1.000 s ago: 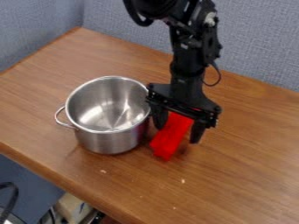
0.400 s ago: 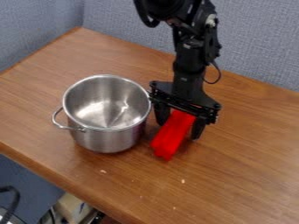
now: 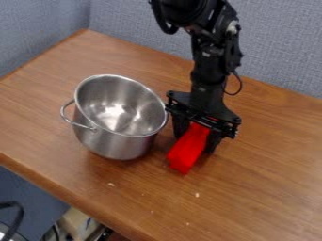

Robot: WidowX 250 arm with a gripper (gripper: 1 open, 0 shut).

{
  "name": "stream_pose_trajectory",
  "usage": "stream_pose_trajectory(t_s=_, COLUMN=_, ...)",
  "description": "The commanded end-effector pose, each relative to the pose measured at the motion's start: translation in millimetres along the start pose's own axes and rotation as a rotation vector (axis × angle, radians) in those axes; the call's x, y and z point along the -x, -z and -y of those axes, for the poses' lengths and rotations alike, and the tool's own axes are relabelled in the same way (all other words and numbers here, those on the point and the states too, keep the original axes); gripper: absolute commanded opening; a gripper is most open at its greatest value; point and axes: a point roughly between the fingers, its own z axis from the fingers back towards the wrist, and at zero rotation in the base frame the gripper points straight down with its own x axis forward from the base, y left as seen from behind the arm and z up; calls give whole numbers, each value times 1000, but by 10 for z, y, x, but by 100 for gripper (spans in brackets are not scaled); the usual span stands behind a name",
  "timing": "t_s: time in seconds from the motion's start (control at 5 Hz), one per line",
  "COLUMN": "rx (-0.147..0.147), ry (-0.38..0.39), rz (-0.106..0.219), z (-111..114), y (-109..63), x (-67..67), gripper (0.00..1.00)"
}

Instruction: Put the red object in the metal pot

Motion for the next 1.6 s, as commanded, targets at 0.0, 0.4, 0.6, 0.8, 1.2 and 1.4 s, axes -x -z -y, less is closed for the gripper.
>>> stream_pose_trajectory(t_s=0.0, rx=6, ry=61, rz=25, z=145, y=-16, x=-65, gripper=0)
stream_pose_trajectory(t_s=0.4, rx=15, ry=114, rz=16, z=209, y=-41, x=-12, gripper=0)
stream_pose_trajectory(t_s=0.6, rx=17, ry=121, rz=11, z=177, y=-112, x=44, gripper=0)
stream_pose_trajectory(t_s=0.8, rx=16, ry=112, rz=0, z=70, y=-114, x=68, gripper=0)
stream_pose_trajectory(t_s=1.2, rx=16, ry=95, rz=-24, z=-133, y=-131, x=115, gripper=0)
stream_pose_trajectory(t_s=1.4, rx=13, ry=113, rz=-33, z=-64, y=-197, x=122, gripper=0)
